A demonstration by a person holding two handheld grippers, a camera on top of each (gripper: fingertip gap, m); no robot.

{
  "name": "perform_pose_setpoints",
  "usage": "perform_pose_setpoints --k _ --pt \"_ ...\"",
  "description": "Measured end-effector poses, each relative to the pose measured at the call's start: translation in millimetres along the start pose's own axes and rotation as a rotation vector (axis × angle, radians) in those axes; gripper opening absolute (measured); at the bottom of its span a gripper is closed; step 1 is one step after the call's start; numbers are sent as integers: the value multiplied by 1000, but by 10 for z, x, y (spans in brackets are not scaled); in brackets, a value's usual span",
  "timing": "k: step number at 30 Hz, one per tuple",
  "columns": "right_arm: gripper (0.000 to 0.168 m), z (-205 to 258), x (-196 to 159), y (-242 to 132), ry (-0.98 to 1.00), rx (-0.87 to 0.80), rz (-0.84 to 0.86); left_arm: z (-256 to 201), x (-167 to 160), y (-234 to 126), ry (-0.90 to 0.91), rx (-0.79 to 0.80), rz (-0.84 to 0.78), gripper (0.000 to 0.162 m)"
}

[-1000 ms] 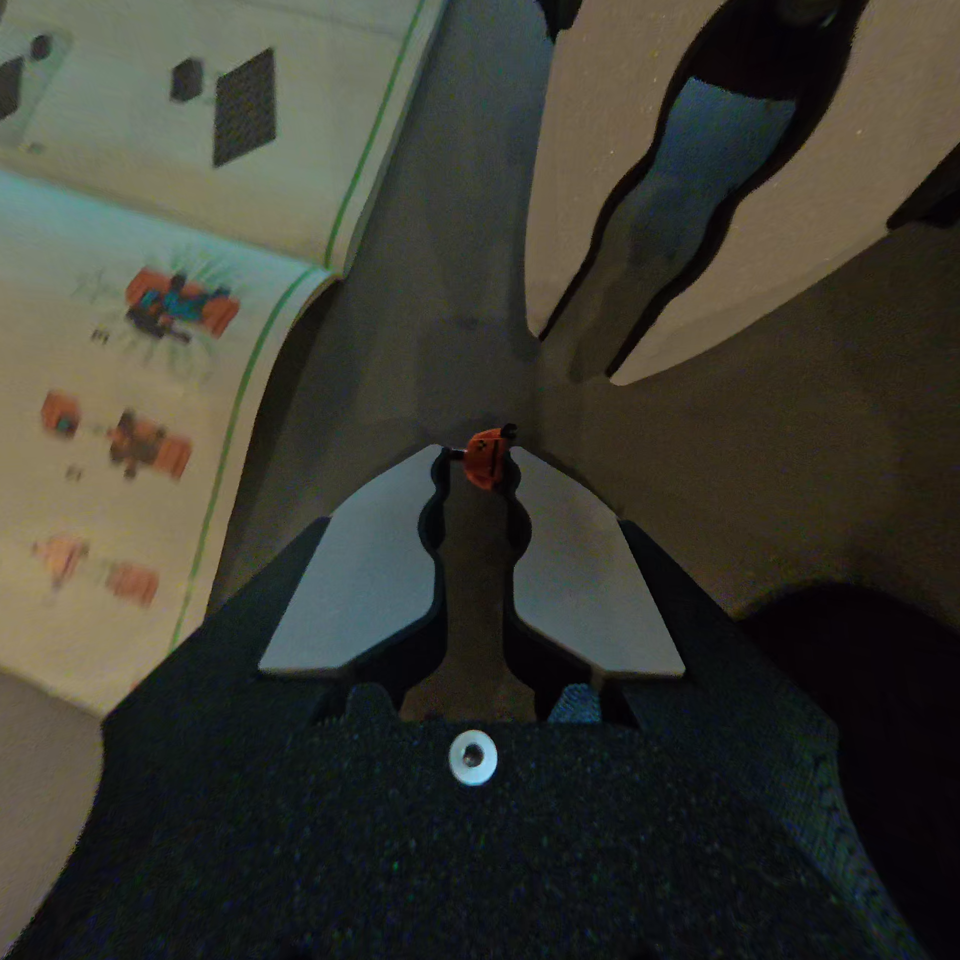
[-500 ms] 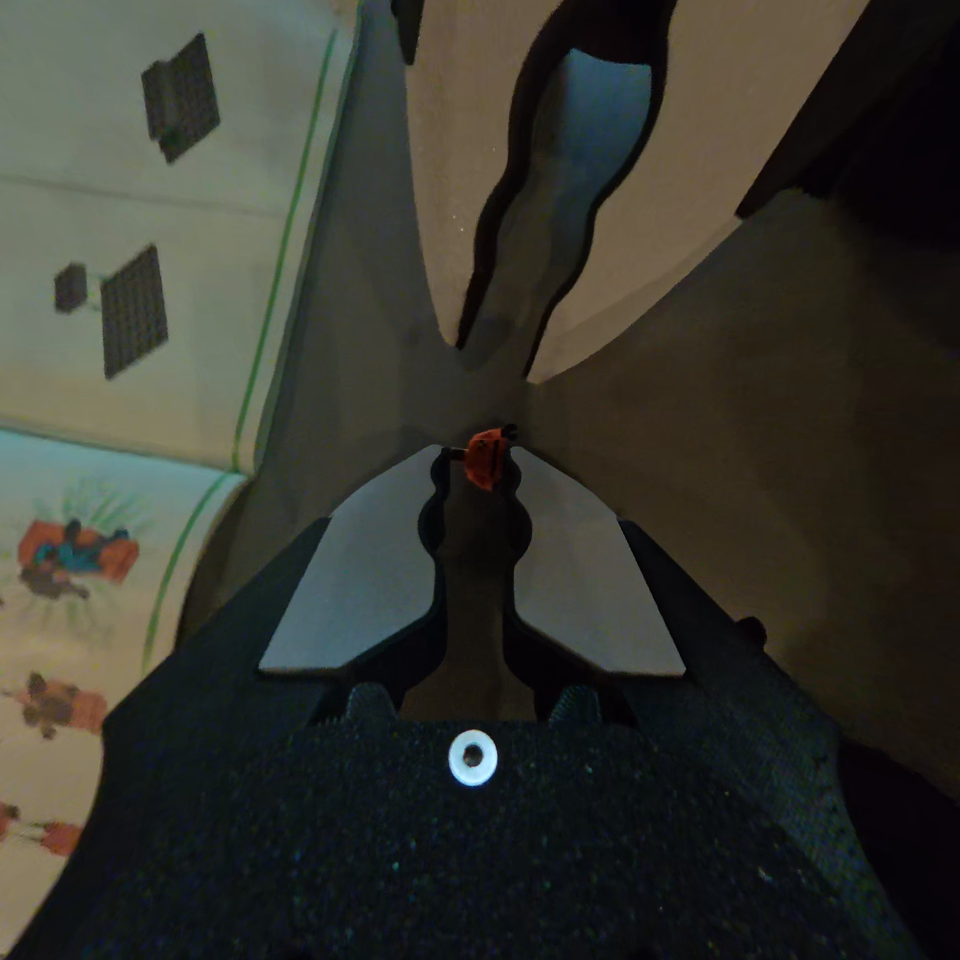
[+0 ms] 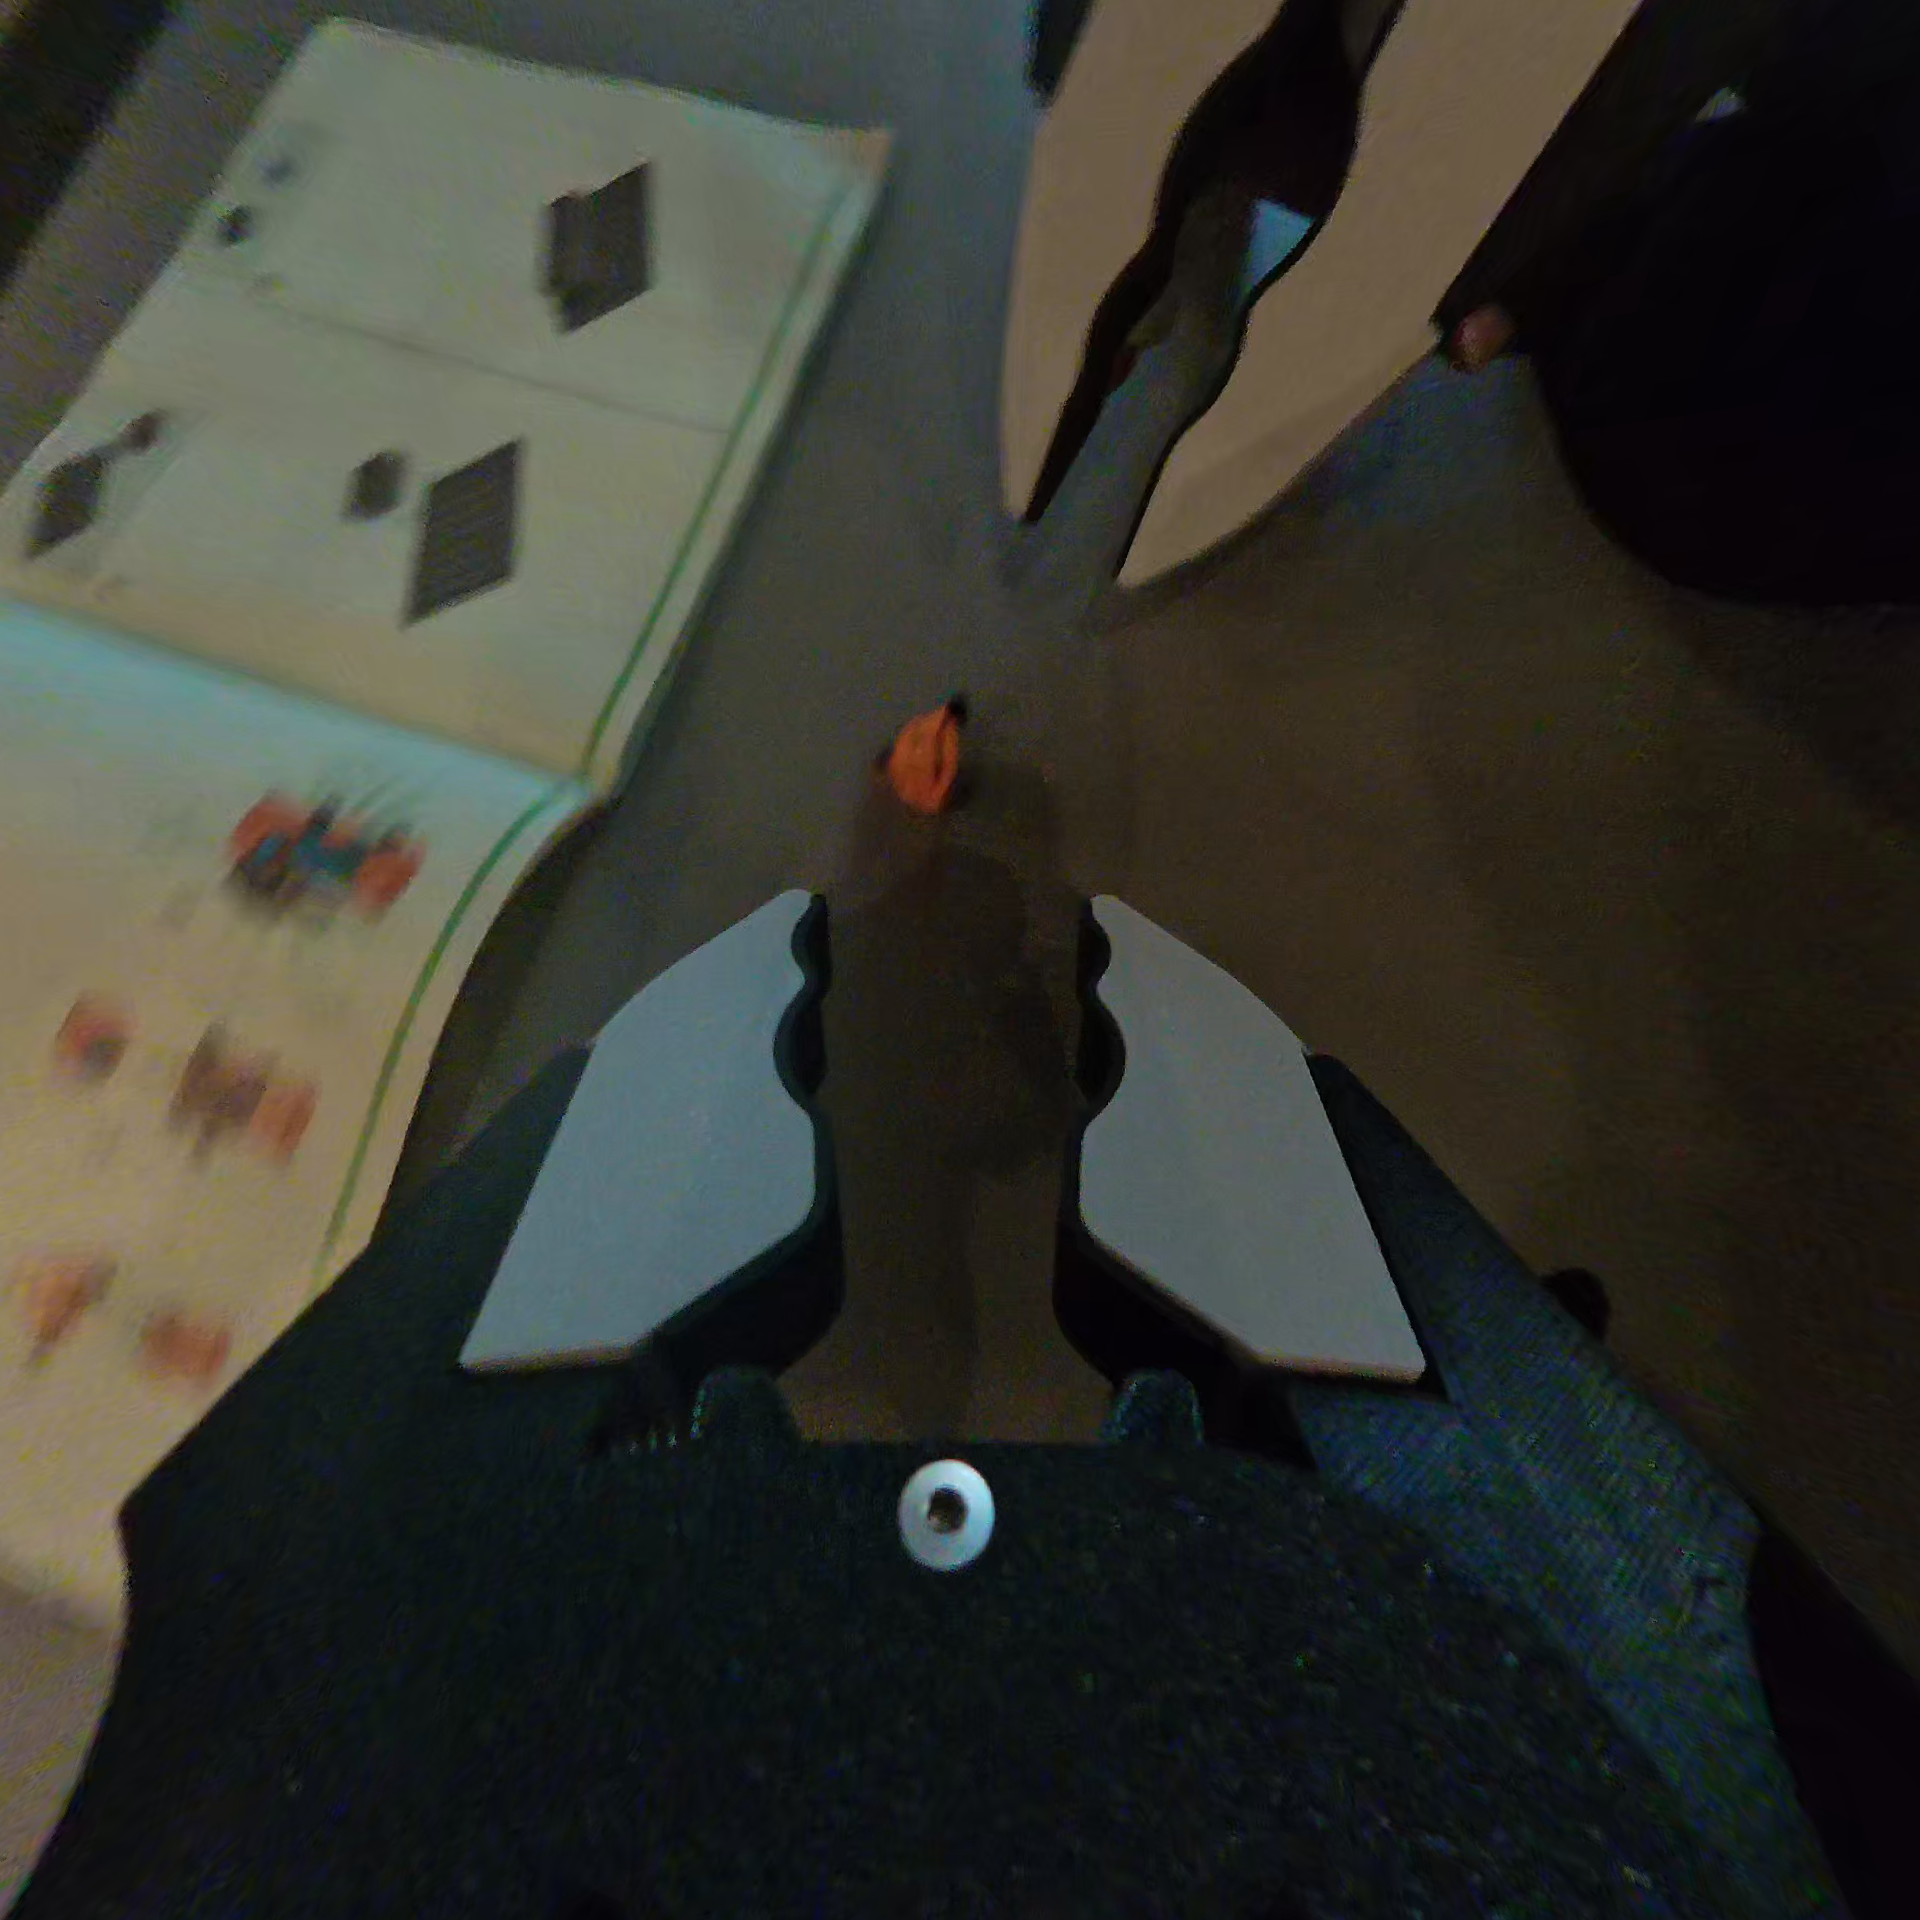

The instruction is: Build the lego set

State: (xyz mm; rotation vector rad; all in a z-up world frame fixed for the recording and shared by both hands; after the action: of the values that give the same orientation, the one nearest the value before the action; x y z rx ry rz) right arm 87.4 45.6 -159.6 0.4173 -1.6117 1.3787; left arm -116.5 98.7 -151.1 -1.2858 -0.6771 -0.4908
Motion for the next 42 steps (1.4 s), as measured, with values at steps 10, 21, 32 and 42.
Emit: perform_pose_setpoints --k 10,21,32,42 --pt "18 40 0 30 -5 2 3 300 -1071 -1383 -270 426 126 34" --pt "18 46 -12 130 8 13 22 121 -1953 -1778 -470 523 199 29" --pt "18 50 -26 191 23 13 39 12 -1579 -1362 -324 327 -9 32" --pt "18 43 -31 148 29 0 24 211 -1497 -1105 -203 234 126 30"
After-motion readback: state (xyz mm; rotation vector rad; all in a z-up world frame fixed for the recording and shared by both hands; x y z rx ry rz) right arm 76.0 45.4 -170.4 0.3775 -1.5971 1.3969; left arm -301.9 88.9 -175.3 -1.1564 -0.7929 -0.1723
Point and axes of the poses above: each gripper's, where its closed fingertips meet, y out along the fingers, x out of its top, z = x × y across the jaws, the point moved 10 cm from there along -y, back along the fingers, and after that the axes turned 9 degrees about x, right-handed, at the moved point
